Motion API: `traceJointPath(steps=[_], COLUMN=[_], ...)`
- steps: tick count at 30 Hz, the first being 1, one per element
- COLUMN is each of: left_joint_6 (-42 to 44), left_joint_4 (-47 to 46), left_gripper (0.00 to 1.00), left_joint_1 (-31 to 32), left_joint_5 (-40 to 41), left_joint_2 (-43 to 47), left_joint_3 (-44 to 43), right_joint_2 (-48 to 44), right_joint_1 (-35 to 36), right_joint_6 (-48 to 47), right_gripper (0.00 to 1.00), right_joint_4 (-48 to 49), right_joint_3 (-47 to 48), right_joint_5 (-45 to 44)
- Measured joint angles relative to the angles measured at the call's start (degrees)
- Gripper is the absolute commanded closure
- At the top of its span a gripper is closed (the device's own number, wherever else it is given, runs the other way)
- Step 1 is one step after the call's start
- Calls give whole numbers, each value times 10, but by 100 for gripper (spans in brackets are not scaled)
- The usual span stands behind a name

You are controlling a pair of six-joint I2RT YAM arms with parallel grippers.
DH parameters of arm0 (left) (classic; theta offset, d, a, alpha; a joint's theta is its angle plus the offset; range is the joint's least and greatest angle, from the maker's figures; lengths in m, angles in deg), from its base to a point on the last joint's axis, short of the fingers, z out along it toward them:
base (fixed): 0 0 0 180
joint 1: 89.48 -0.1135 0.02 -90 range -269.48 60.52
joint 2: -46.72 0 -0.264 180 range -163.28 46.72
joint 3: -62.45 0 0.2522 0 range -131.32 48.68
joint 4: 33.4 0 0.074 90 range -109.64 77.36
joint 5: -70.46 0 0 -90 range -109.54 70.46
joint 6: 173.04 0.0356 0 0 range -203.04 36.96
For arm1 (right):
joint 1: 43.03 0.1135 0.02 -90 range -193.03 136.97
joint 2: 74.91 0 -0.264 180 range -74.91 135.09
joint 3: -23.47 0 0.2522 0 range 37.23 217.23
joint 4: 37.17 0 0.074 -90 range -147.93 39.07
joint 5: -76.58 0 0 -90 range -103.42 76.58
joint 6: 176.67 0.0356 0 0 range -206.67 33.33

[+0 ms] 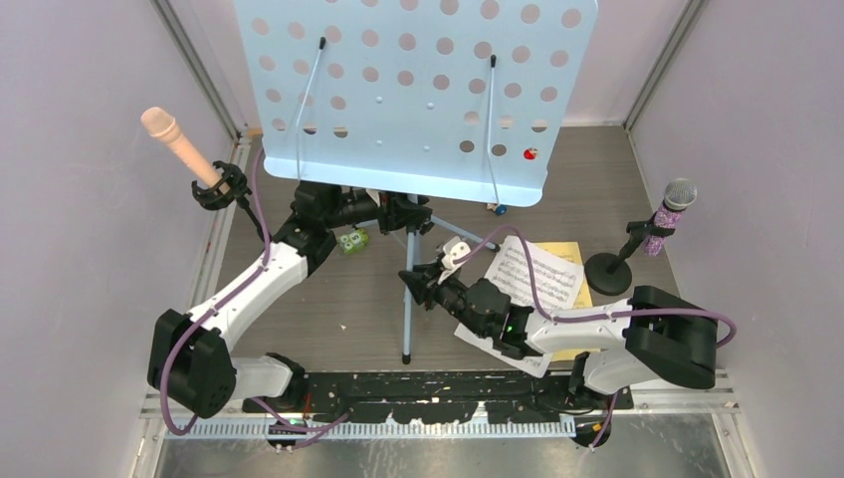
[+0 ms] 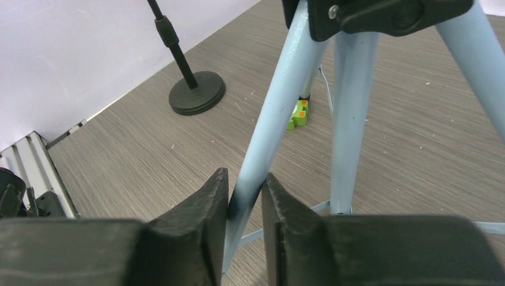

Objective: Pack up the instrument practice props

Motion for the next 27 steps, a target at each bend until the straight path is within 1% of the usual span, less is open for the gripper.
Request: traceJointPath(steps=[2,6,9,11,14,17,20,22,24,27], left_joint_6=[0,0,0,0,1,1,1,1,1,1], left_joint_4=[0,0,0,-1,0,0,0,0,0,0], left_gripper=[100,100,100,100,100,100,100,100,100,100], left_joint_1=[0,0,0,0,0,0,0,0,0,0], left_joint_5=[0,2,2,2,2,2,2,2,2,2], left_joint_2=[0,0,0,0,0,0,0,0,0,0], left_joint_3=[0,0,1,1,1,1,1,1,1,1], right_joint_2=[0,-27,-74,-114,-165,-197,-220,-227,-228,-227], right_joint_1=[0,4,6,6,0,-31,-86,-121,-137,-141], right_joint_6=[-11,-30,-21,1,71,161,266,338,392,460], right_gripper=[49,42,39,37,36,36,37,39,39,40], right_joint_4=[0,-19,-56,-85,-138,-197,-233,-242,-243,-241], right_joint_3=[0,0,1,2,6,13,14,14,14,14], right_joint_5=[6,14,-15,-52,-112,-128,-104,-78,-60,-31])
